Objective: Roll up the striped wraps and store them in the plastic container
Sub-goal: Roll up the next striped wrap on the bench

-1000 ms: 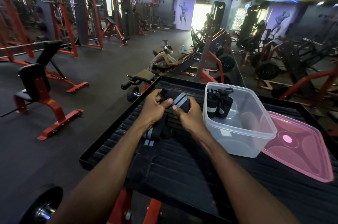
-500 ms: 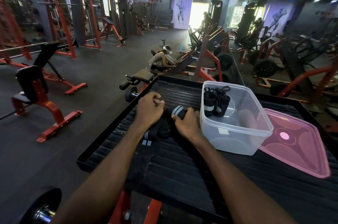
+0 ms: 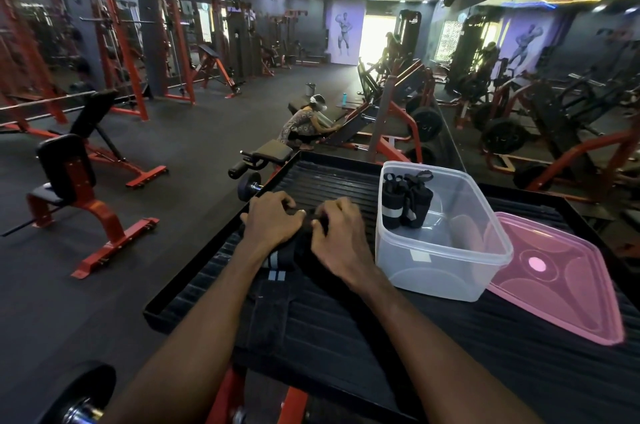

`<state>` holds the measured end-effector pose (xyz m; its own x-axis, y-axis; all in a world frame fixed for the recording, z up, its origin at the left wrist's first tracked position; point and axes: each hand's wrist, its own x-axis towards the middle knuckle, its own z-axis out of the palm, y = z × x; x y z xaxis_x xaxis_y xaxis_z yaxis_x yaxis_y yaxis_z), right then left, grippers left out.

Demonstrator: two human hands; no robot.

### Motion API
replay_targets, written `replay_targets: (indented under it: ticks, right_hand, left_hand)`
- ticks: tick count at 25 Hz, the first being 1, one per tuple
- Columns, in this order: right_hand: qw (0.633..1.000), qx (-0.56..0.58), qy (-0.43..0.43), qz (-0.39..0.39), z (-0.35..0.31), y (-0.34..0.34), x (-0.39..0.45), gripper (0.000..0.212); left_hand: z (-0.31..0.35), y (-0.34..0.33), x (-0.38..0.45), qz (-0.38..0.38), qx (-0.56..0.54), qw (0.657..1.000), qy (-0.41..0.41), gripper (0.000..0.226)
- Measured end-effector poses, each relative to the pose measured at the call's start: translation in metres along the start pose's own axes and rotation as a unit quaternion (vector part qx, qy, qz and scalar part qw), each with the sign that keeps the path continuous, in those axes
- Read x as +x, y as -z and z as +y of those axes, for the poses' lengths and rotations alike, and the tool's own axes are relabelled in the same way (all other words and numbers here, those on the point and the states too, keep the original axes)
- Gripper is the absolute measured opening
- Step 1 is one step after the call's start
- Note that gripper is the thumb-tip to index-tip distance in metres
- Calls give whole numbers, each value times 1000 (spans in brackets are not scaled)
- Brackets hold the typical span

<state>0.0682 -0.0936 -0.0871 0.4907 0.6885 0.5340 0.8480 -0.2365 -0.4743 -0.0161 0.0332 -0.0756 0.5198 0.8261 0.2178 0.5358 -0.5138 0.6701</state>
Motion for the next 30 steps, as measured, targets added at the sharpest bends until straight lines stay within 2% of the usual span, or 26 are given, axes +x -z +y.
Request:
replay_targets:
  ticks: [1, 4, 7, 9, 12, 14, 16, 18, 19, 21, 23, 26, 28, 30]
  right_hand:
    - [998, 56, 6, -36, -5, 0, -1, 8]
    - [974, 132, -22, -182, -15, -1, -6, 32]
    - [965, 124, -30, -230, -10, -3, -9, 54]
    - [959, 171, -34, -222, -10, -1, -8, 52]
    - [951, 259, -70, -152, -16, 0, -4, 39]
    - [933, 319, -111, -127, -17, 0, 2, 38]
    - [922, 317, -140, -174, -16, 1, 3, 46]
    - [929, 254, -123, -239, -16, 1, -2, 60]
    - [935, 235, -108, -243, -17, -1, -5, 61]
    - [940, 255, -104, -201, -21, -5, -6, 53]
    - [931, 308, -142, -138, -24, -6, -2, 40]
    - [881, 417, -210, -73, -24, 0, 5, 24]
    - [818, 511, -262, -37, -23, 9, 11, 23]
    - [740, 590, -324, -2, -20, 16, 18, 20]
  left_hand:
    - [-2, 0, 1, 3, -11, 1000, -2, 27]
    - [-3, 3, 2, 17, -22, 1000, -2, 22]
    - [-3, 3, 2, 30, -21, 999, 4, 18]
    - [-2, 4, 2, 33, -29, 999, 5, 16]
    - [-2, 6, 5, 32, -81, 996, 19, 14]
    - [-1, 9, 6, 30, -114, 993, 24, 16]
    - [1, 10, 6, 28, -117, 993, 17, 15]
    - [1, 10, 6, 25, -115, 993, 19, 12]
    - [1, 11, 6, 24, -117, 993, 25, 12]
    - [-2, 11, 6, 23, -135, 990, 39, 13]
    - [-3, 14, 7, 13, -158, 986, 58, 12]
    - [-2, 23, 3, -70, -227, 971, 36, 26]
    - [-4, 34, -1, -181, -316, 931, -7, 43]
    - [-6, 49, -8, -284, -332, 899, -33, 52]
